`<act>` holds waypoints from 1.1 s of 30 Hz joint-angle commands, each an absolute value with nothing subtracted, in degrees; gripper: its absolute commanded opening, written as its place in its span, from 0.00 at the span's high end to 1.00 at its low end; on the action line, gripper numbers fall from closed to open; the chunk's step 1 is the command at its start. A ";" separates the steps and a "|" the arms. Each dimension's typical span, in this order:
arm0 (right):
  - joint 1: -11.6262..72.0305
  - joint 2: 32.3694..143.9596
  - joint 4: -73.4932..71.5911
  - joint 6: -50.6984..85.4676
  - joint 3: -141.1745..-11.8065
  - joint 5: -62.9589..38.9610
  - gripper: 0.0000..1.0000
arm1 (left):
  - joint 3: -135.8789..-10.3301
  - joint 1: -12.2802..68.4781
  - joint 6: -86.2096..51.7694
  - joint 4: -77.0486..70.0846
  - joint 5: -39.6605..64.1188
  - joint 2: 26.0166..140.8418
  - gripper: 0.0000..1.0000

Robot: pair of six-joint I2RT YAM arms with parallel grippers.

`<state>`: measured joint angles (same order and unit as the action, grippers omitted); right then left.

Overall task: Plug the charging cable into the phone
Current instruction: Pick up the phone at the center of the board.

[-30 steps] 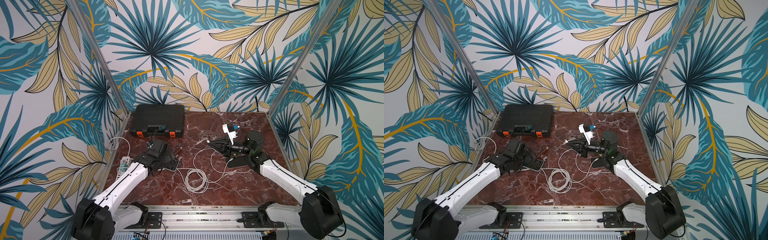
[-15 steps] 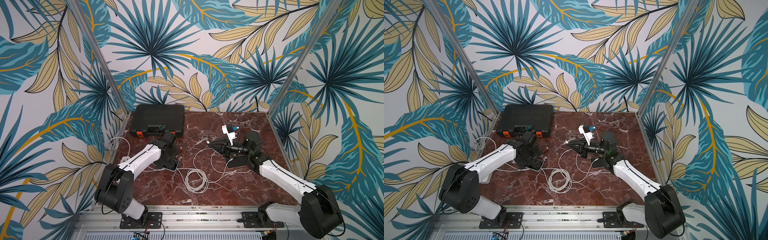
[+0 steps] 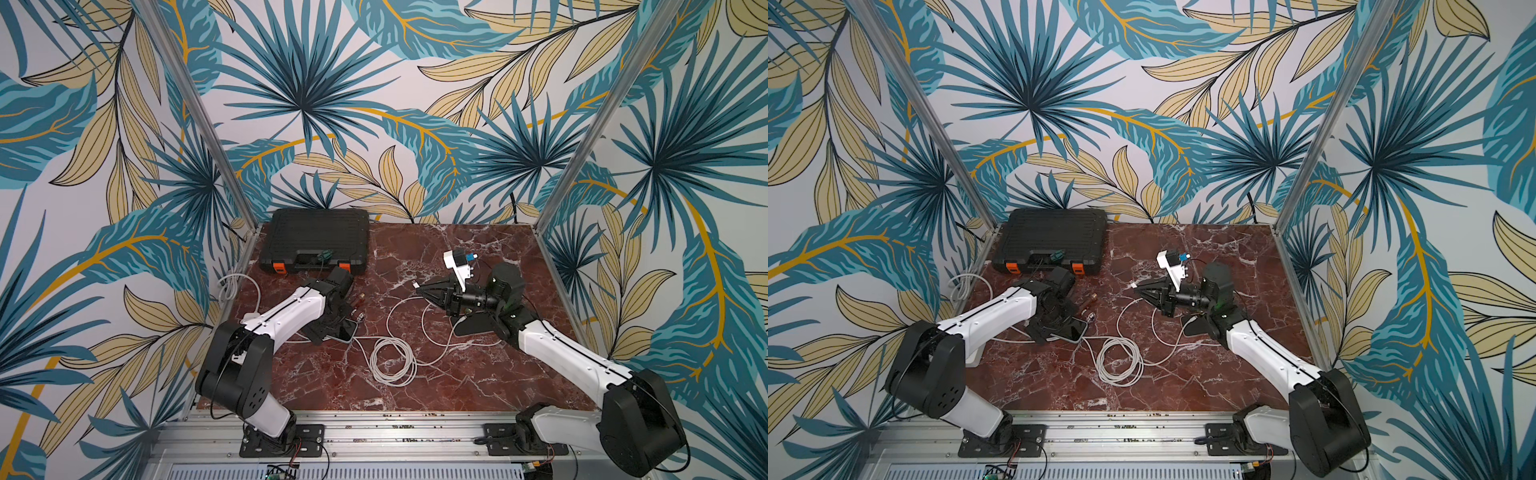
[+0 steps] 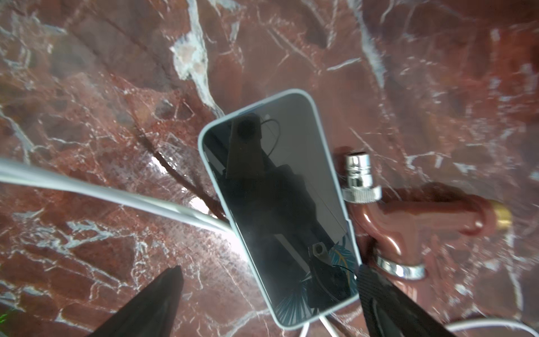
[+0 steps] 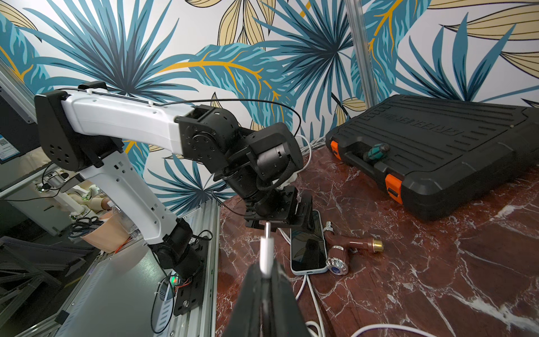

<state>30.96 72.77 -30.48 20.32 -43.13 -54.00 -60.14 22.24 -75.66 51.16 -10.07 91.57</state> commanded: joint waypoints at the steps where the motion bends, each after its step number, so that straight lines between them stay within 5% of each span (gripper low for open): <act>1: 31.28 72.94 -30.83 19.69 -42.19 -53.89 1.00 | -61.39 22.11 -78.15 52.32 -10.62 93.11 0.00; 33: 31.35 72.91 -30.93 19.60 -41.24 -53.80 0.99 | -66.63 22.68 -80.16 53.95 -12.08 99.93 0.00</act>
